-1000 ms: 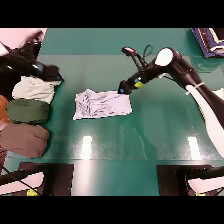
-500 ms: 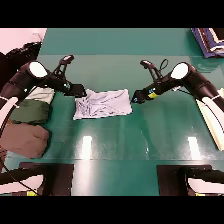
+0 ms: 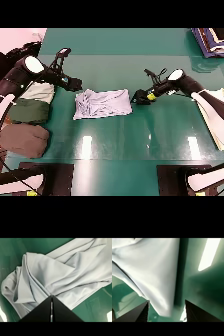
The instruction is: Fold the shirts.
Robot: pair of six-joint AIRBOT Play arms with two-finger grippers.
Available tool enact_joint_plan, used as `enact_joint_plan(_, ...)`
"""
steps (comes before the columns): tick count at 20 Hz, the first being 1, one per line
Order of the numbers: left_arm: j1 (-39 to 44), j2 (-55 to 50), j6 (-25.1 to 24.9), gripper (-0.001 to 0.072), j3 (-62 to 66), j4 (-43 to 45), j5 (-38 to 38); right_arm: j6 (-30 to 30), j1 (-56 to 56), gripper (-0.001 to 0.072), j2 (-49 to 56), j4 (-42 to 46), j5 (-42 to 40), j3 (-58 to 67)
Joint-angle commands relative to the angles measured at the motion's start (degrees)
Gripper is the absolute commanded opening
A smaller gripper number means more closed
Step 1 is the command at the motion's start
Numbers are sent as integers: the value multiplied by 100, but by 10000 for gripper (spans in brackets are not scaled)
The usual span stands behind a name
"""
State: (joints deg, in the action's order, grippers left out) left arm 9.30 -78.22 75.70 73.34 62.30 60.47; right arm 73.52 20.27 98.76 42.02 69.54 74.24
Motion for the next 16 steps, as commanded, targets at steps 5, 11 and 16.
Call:
enact_joint_plan(5,-7,37,-111,28,118,4,24,-350,479,509,686,-1399,-824,26)
enact_joint_plan(11,-7,37,-111,28,118,-70,57,-424,844,343,693,-1353,-1145,426)
enact_joint_plan(16,-7,37,-111,28,118,-125,315,-763,925,15,656,-1346,-1283,848)
